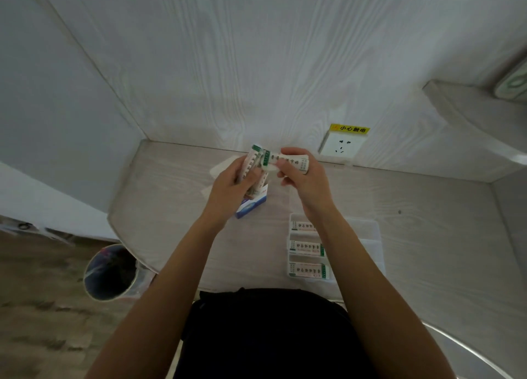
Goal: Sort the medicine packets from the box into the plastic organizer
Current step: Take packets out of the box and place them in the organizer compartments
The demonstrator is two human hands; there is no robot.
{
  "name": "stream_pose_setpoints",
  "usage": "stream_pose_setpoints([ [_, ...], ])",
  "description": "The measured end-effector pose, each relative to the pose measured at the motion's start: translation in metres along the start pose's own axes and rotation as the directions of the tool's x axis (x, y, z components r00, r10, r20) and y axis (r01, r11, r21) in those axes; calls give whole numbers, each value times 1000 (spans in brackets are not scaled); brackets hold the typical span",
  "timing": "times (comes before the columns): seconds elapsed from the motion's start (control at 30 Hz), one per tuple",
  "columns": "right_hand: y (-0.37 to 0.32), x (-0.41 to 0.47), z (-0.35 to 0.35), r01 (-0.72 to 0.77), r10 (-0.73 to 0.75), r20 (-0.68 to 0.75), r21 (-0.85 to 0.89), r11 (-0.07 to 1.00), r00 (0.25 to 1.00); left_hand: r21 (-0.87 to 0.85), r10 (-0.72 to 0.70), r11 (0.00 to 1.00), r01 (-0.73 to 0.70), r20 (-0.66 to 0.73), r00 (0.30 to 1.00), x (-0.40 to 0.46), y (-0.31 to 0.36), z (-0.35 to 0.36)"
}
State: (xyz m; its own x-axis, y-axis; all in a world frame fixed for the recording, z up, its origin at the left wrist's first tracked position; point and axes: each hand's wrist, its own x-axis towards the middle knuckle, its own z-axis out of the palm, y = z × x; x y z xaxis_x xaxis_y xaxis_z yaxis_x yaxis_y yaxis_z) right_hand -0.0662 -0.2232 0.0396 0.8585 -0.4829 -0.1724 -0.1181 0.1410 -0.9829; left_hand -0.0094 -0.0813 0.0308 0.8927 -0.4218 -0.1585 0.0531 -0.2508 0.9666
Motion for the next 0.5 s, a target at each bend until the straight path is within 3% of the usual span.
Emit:
stream_pose_setpoints([
  [0.23,3,-34,-37,-24,24,-104,-5,1000,994,-239,-168,955,173,42,985,-19,-2,26],
  [0.5,37,-67,-93,-132,111,-252,-67,989,961,-247,-288,919,308,117,951,-46,-24,60],
])
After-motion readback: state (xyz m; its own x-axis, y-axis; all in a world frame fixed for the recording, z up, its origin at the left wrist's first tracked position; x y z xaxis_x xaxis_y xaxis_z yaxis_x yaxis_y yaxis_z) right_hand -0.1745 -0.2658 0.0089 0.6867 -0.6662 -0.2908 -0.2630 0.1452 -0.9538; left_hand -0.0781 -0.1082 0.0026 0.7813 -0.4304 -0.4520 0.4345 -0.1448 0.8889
